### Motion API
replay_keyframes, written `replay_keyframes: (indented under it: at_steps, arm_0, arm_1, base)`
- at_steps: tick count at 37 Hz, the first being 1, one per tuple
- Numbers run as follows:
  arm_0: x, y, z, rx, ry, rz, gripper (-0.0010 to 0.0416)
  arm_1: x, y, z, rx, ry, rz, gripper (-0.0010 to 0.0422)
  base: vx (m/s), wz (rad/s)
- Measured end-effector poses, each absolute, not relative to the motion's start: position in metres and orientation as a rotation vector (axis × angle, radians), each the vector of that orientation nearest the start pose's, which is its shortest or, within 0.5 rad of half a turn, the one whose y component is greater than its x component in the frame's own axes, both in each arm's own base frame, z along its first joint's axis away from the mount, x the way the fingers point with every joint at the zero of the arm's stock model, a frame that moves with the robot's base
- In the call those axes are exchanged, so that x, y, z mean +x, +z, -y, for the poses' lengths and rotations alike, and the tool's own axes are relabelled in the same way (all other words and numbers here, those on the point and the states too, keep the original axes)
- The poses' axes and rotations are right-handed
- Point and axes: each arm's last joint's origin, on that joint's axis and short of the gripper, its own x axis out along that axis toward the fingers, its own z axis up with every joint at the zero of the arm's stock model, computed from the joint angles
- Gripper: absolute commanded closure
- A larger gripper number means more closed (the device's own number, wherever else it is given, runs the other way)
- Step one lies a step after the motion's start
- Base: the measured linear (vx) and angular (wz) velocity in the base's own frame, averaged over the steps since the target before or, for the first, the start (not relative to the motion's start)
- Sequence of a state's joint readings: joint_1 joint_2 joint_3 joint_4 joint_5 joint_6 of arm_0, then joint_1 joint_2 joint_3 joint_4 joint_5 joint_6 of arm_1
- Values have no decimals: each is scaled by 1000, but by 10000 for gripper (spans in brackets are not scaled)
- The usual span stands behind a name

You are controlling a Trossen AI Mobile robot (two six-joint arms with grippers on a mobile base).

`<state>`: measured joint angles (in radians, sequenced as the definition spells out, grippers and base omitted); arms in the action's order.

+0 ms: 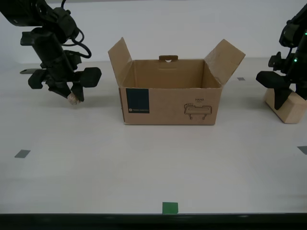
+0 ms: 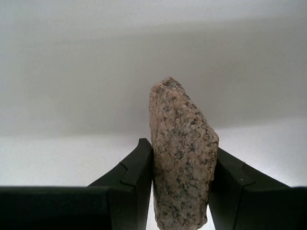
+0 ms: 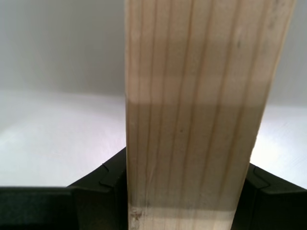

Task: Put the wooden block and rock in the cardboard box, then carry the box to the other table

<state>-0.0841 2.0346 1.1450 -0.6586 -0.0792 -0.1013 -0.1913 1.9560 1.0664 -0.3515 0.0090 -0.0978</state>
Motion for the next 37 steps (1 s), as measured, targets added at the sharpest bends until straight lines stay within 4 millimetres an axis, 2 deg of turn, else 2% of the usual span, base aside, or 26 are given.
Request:
replay_keyframes:
  at_steps: [6, 12, 24, 30, 37]
  arm_0:
    - [355, 109, 27, 42, 75, -1517, 406]
    - [376, 139, 27, 32, 77, -1465, 406]
    - [413, 210, 23, 3, 84, -1295, 406]
    - [425, 242, 21, -7, 84, -1209, 407]
    - [430, 268, 21, -8, 81, -1147, 407]
  arm_1:
    - [353, 115, 69, 50, -131, -1230, 413]
    - [367, 133, 71, 61, -144, -1187, 413]
    - [399, 190, 77, 79, -168, -1081, 413]
    - [411, 218, 80, 71, -172, -997, 413]
    - [419, 236, 82, 66, -175, -941, 413]
  base:
    - [0, 0]
    - [0, 0]
    - [0, 0]
    - [0, 0]
    - [0, 0]
